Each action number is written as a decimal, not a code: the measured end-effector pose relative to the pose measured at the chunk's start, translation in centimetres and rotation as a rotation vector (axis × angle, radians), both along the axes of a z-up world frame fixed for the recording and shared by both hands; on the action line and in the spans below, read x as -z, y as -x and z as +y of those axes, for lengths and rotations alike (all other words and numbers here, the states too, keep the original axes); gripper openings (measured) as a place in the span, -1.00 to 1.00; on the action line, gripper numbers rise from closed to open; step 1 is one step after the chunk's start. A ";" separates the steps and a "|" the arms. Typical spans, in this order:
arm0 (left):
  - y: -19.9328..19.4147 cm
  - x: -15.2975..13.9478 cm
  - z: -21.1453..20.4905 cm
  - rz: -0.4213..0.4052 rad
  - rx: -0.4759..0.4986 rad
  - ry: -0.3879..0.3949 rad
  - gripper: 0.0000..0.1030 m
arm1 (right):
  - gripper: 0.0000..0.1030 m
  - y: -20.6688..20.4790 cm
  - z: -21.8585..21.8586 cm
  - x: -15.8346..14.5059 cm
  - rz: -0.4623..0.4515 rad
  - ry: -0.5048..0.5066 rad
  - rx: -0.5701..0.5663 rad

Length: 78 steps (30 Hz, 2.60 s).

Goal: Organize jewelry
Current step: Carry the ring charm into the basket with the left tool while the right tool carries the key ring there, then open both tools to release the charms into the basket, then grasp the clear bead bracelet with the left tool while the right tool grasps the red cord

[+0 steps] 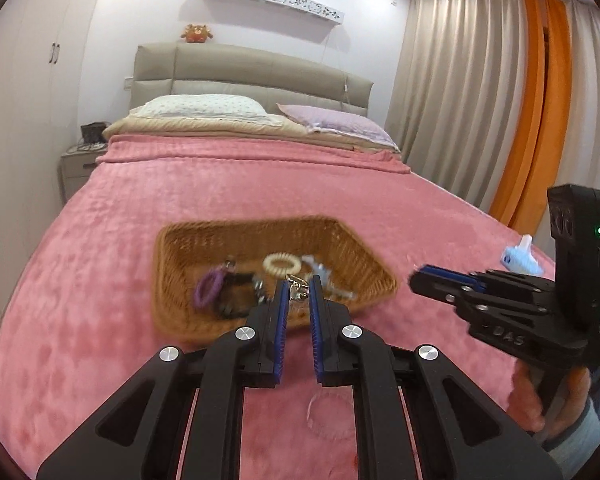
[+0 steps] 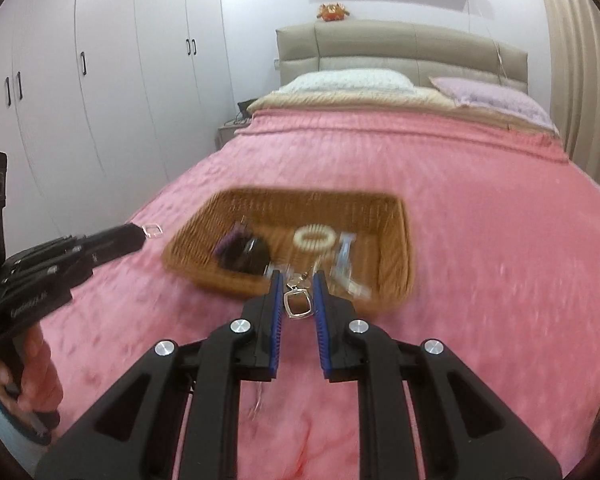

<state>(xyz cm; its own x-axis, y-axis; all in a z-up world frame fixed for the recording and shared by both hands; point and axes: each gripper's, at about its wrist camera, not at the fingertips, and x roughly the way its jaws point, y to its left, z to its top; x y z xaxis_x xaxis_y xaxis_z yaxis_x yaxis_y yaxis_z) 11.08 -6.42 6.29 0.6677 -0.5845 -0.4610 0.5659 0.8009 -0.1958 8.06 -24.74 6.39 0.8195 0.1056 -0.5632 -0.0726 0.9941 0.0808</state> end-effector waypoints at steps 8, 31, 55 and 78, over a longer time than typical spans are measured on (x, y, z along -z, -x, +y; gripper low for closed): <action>-6.6 1.4 -3.1 0.035 -0.014 0.039 -0.83 | -0.75 -7.8 -1.1 1.3 0.038 -0.010 0.003; -9.1 5.2 -1.9 0.099 -0.074 0.025 -0.22 | -0.49 -11.6 -3.5 6.6 0.185 -0.091 0.066; 1.5 8.0 0.7 0.232 -0.010 -0.009 -0.12 | -0.37 7.0 3.5 8.6 0.245 -0.050 -0.092; 1.0 11.8 -3.5 0.278 -0.026 -0.292 -0.87 | -0.93 8.2 5.0 11.5 0.277 0.093 -0.073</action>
<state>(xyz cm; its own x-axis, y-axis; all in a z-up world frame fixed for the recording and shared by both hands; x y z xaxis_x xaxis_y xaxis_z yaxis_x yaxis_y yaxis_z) 10.07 -9.90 -5.55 0.5069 -0.3868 -0.7703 0.5023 0.8588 -0.1008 -0.14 -19.76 -5.15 0.6253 0.0956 -0.7745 -0.1320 0.9911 0.0159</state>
